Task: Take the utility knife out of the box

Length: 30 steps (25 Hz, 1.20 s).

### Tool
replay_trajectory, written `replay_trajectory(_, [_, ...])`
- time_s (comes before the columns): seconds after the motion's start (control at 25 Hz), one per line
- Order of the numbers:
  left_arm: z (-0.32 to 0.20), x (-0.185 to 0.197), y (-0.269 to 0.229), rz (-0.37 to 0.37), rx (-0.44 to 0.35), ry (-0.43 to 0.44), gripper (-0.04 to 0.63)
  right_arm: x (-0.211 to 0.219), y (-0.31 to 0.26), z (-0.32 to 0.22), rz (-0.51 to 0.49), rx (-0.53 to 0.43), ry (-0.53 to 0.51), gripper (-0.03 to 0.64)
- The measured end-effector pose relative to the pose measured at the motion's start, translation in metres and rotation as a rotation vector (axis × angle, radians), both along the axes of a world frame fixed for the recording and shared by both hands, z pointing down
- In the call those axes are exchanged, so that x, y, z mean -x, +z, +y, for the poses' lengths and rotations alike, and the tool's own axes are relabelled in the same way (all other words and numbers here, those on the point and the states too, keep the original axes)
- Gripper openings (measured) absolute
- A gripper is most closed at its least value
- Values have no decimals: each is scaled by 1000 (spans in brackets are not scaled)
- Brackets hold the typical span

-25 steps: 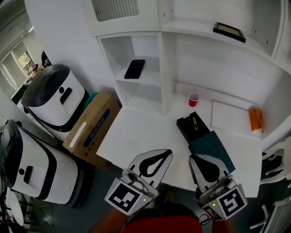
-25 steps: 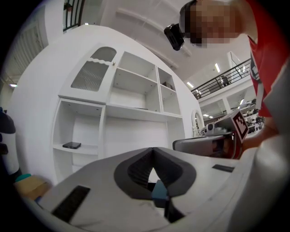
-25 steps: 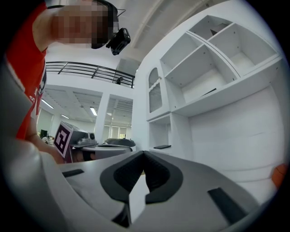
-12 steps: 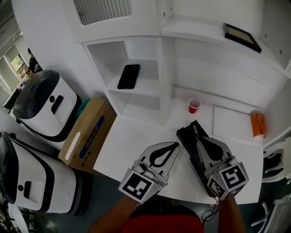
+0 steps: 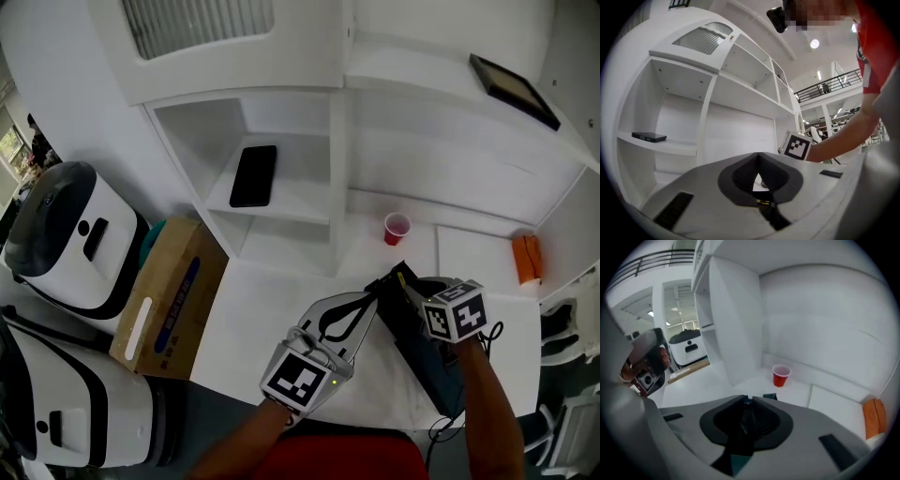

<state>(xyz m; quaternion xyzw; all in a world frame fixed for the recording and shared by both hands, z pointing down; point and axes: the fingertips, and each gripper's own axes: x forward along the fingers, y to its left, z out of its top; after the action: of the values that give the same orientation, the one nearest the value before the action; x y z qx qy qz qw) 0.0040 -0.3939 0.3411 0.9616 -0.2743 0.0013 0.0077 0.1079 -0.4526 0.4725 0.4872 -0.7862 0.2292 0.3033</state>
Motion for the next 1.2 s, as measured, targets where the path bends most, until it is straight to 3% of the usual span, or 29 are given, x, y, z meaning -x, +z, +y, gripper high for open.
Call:
replay_trajectory(0.28, [-24, -7, 19, -6, 1, 40, 17, -15, 69, -12, 105, 338, 1, 163])
replay_trajectory(0.6, [-48, -24, 51, -33, 37, 85, 15, -21, 110, -19, 174, 535, 36, 163])
replay_trajectory(0.96, [-45, -19, 60, -25, 55, 101, 15, -23, 138, -17, 220, 642, 58, 163])
replay_trajectory(1.2, [-46, -17, 61, -12, 67, 95, 17, -23, 142, -16, 229, 637, 47, 156])
